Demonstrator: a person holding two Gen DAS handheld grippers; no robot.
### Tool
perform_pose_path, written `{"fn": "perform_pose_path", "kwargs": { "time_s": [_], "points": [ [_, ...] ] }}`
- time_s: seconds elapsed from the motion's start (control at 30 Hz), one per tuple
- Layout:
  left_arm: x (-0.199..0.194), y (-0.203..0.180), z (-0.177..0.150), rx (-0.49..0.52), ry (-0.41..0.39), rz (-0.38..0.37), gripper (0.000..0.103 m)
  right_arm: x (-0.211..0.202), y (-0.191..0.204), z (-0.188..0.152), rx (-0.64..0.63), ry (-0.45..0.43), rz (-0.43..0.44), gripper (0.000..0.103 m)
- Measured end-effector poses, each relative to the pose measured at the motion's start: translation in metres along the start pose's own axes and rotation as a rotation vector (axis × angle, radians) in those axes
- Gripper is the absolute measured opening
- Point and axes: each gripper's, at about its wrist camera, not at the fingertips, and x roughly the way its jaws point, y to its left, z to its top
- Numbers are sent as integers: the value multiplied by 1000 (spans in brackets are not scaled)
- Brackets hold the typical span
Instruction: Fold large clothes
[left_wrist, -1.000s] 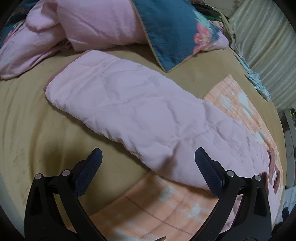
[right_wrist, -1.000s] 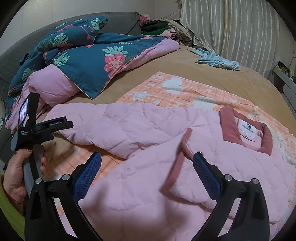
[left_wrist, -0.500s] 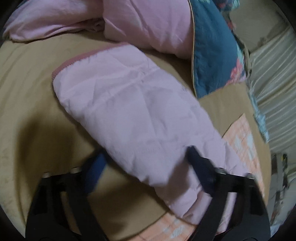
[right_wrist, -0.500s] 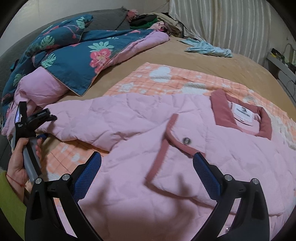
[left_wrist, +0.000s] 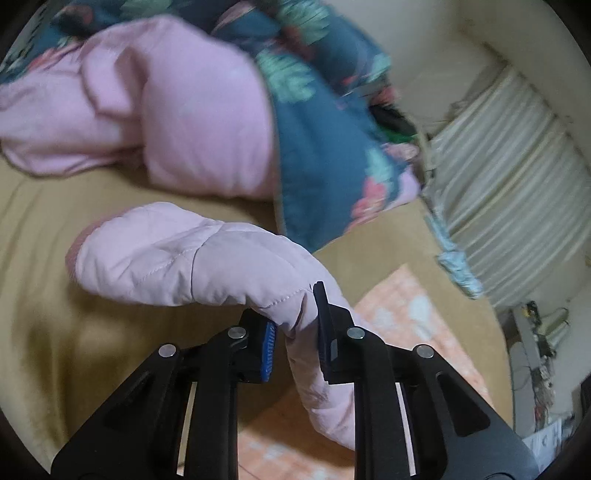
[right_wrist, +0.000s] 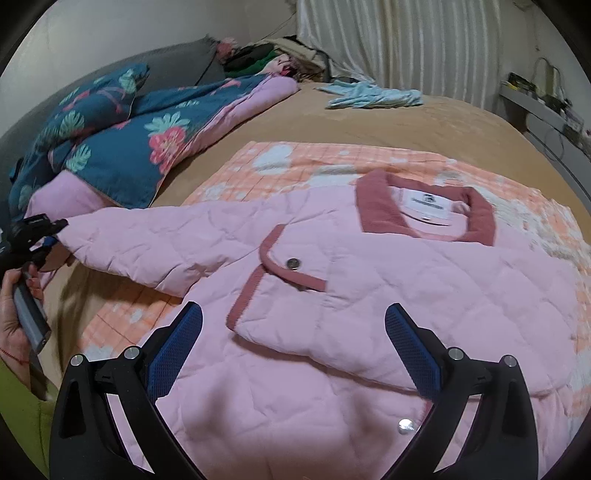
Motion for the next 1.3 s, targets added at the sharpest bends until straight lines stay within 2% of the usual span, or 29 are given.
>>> {"fn": "perform_pose_path", "kwargs": {
  "time_s": [0.1, 0.33, 0.63, 1.0, 1.17, 1.3],
  "points": [
    [-22, -24, 0, 23, -29, -53, 11, -17, -11, -3, 11, -15, -11, 99],
    [-73, -106, -7, 181, -103, -162, 11, -57, -38, -10, 48, -62, -44, 99],
    [-114, -198, -52, 409, -120, -251, 10, -103, -81, -27, 122, -117, -75, 99],
    [-126, -281, -128, 625, -76, -338, 9, -139, -142, -66, 233, -148, -126, 99],
    [-118, -307, -159, 717, -52, -369, 9, -149, -165, -85, 275, -153, -157, 99],
    [-108, -324, -192, 837, -29, -386, 9, -154, -181, -96, 305, -151, -175, 99]
  ]
}}
